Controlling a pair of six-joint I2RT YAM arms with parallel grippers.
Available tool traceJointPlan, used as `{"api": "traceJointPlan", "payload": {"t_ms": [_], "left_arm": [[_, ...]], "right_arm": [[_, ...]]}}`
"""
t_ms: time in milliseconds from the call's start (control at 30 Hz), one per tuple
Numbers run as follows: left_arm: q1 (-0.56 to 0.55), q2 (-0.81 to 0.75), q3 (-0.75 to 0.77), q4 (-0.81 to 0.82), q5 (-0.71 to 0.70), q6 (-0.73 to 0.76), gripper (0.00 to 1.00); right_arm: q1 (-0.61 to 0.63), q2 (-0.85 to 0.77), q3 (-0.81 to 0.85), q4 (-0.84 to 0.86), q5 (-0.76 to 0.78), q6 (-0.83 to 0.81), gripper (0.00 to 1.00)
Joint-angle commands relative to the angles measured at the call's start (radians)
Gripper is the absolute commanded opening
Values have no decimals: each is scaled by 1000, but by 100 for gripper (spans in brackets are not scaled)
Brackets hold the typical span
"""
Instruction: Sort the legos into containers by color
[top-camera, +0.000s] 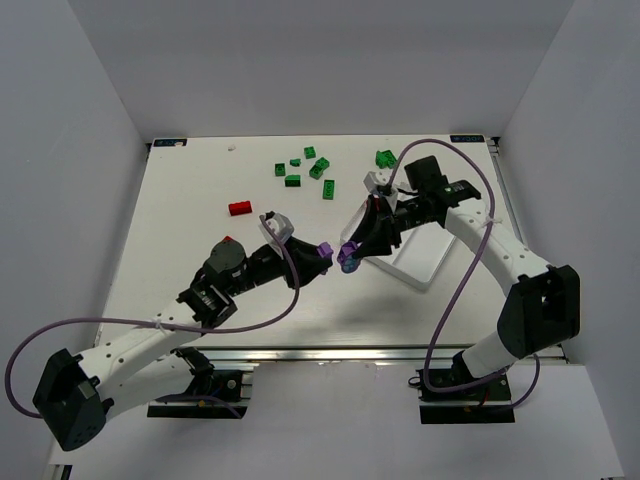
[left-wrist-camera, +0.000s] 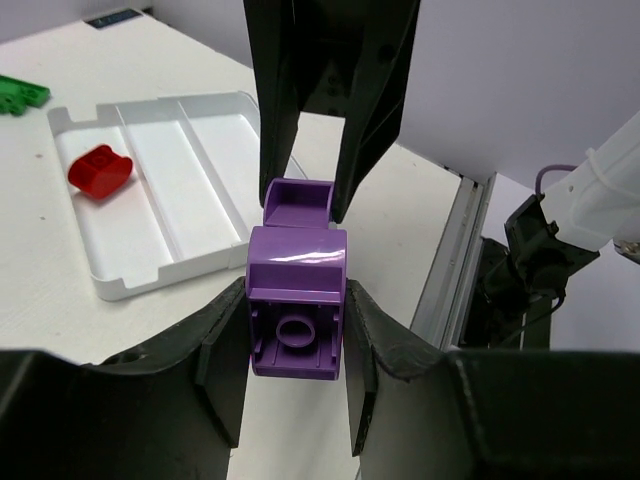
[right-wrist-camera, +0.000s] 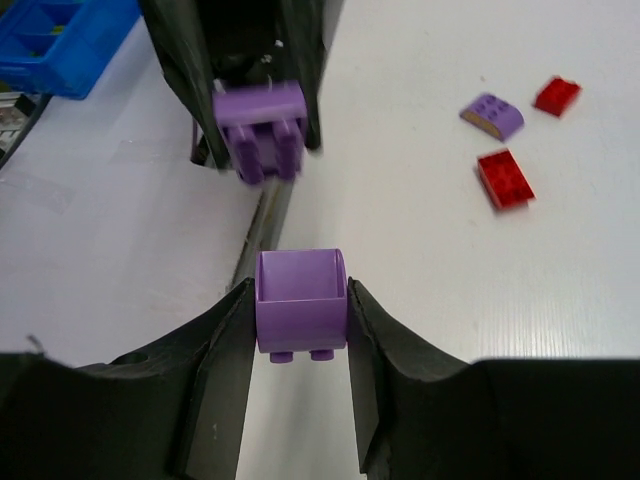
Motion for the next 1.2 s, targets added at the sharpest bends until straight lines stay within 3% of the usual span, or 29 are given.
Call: {"api": "traceJointPlan", "payload": {"t_ms": [0,133,200,233,267,300,367,400,467,500,700,900,1000,1167], "left_arm": [[16,-42,-7,-13,-9,25,0],[24,-28,-1,0,-6,19,0],[24,-17,7,0,-7,14,0],[24,-10,12,0,-10,11,0],[24,12,18,-4,-13,5,0],[24,24,31,-6,-16,-9,0],[26,51,47,-4,-15,-24,0],[26,80,55,-3,-16,-44,0],[26,111,81,-1,-27,-62,0],[26,143,90,-1,-29,-79,0],[26,257,168,28,-12,-131,0],[26,394,246,53,25,-200,0],[24,446,259,112,36,-237,0],[23,475,262,126,43,-256,0]], "right_arm": [[-41,20,24,-184,22,-175,0],[-44,6,8,-146,88,-165,0],[-49,-9,-11,-56,155,-91,0],[-52,-44,-31,11,201,28,0],[-58,-69,-92,103,264,109,0],[-68,-95,-130,291,421,183,0],[-79,-158,-208,433,596,345,0],[-91,-164,-215,472,734,375,0],[-107,-153,-209,494,828,418,0],[-111,-146,-206,503,959,446,0],[-130,-90,-232,609,1215,510,0],[-142,55,-164,656,1304,535,0],[-151,170,-110,668,1304,528,15],[-168,216,-79,676,1306,529,32]]}}
